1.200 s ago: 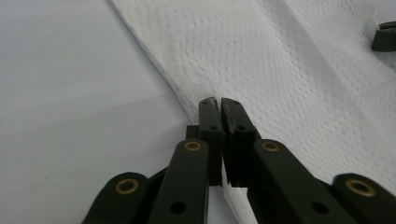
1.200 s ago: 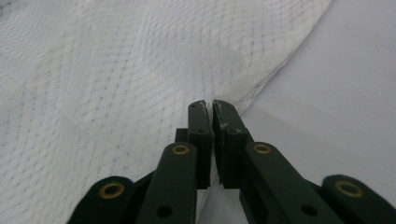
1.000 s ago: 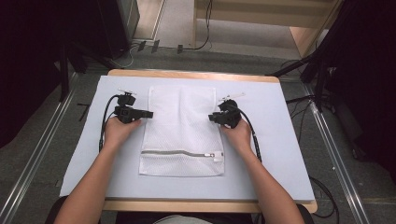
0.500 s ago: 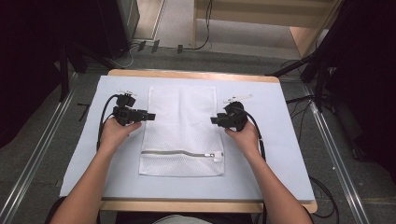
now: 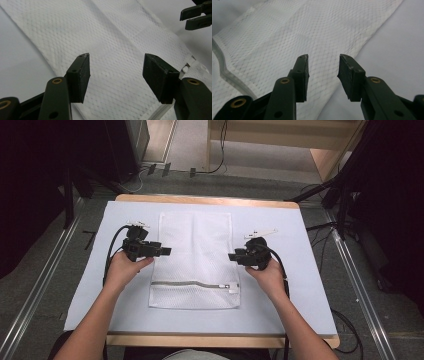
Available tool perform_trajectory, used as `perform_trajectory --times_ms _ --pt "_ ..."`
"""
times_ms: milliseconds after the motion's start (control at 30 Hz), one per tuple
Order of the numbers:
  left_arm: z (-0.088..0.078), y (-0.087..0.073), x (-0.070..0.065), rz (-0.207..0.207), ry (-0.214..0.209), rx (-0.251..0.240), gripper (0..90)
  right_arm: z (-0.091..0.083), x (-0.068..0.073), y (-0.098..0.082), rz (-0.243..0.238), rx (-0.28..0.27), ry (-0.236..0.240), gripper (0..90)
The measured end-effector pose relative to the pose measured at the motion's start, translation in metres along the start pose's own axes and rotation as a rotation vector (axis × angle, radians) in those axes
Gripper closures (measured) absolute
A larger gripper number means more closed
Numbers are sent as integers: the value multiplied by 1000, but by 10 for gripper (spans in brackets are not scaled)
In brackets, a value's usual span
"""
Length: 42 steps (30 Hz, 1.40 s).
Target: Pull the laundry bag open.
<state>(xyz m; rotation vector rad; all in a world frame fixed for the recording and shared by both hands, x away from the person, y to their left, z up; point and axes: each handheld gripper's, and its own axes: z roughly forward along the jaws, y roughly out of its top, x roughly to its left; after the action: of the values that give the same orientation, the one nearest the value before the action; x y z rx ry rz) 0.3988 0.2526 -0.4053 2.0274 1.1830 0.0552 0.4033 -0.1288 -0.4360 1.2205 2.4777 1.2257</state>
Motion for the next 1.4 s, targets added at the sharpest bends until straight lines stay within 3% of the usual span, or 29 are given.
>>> perform_trajectory --times_ms 200,500,767,933,1033,1400 --pt "-2 -13 -16 30 -7 11 407 -6 12 -9 -27 10 21 632" --pt "-4 -19 -39 70 -40 -1 404 -16 23 -30 -50 19 66 666" --pt "12 -13 -59 126 -86 20 440 -20 30 -40 -68 61 86 774" --pt "27 -10 -71 122 -140 37 453 -19 30 -42 -63 78 85 850" --pt "36 -10 -78 149 -145 42 501 -18 29 -46 -64 98 92 887" --pt "60 -7 -99 188 -222 81 664 -7 33 -55 -77 165 106 900"
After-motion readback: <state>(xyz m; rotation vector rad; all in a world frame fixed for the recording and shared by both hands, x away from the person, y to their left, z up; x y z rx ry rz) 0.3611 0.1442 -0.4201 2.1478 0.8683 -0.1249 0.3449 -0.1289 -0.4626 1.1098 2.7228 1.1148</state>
